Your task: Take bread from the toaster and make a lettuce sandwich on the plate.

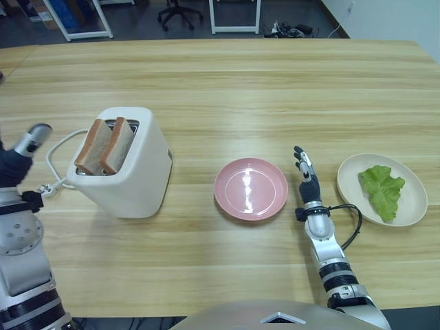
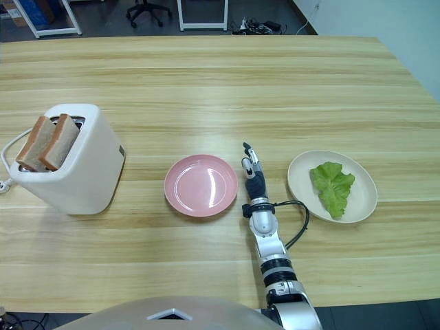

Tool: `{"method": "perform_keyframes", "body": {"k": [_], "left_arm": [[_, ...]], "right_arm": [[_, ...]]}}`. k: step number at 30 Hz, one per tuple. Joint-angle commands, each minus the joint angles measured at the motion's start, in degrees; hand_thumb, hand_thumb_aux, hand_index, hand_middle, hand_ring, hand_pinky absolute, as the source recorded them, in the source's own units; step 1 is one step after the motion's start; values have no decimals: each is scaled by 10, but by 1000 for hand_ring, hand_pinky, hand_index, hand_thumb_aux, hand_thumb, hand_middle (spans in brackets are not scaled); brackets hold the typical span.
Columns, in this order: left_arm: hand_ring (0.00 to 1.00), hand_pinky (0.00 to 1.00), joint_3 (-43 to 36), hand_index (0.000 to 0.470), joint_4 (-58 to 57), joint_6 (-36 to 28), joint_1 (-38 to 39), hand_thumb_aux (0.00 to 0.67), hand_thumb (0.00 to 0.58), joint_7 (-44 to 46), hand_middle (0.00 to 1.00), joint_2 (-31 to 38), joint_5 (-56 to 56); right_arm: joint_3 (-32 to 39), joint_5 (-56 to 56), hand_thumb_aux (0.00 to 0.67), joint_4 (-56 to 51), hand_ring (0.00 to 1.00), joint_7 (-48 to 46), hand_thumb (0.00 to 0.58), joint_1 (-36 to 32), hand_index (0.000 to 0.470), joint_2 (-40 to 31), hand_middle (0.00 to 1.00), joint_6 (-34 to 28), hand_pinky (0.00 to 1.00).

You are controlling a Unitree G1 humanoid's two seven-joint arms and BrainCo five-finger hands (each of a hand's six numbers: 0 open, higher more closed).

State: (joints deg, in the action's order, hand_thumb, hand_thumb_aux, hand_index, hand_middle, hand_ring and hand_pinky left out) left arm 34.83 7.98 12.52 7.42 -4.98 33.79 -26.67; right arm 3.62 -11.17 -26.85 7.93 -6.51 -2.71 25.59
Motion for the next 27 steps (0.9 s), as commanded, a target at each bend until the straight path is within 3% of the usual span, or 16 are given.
{"method": "perform_keyframes", "body": {"k": [1, 8, 26, 27], "left_arm": [[0, 0, -62, 0, -76, -18, 9, 0, 0, -32, 0, 8, -73], [0, 0, -120, 0, -144, -63, 15, 0, 0, -62, 0, 17, -114], [0, 0, -174, 2, -108, -131, 39, 3, 5, -82, 0, 31, -128], [498, 498, -177, 208, -101, -124, 40, 297, 400, -89, 498, 30, -128]], "right_arm": [[-3, 2, 0, 2, 0, 1, 0, 5, 0, -2, 0, -2, 0], [-2, 3, 0, 9, 0, -2, 0, 9, 0, -4, 0, -5, 0], [-2, 3, 0, 33, 0, -8, 0, 22, 0, -5, 0, -17, 0], [-2, 2, 0, 33, 0, -8, 0, 22, 0, -5, 0, -17, 0]]}}
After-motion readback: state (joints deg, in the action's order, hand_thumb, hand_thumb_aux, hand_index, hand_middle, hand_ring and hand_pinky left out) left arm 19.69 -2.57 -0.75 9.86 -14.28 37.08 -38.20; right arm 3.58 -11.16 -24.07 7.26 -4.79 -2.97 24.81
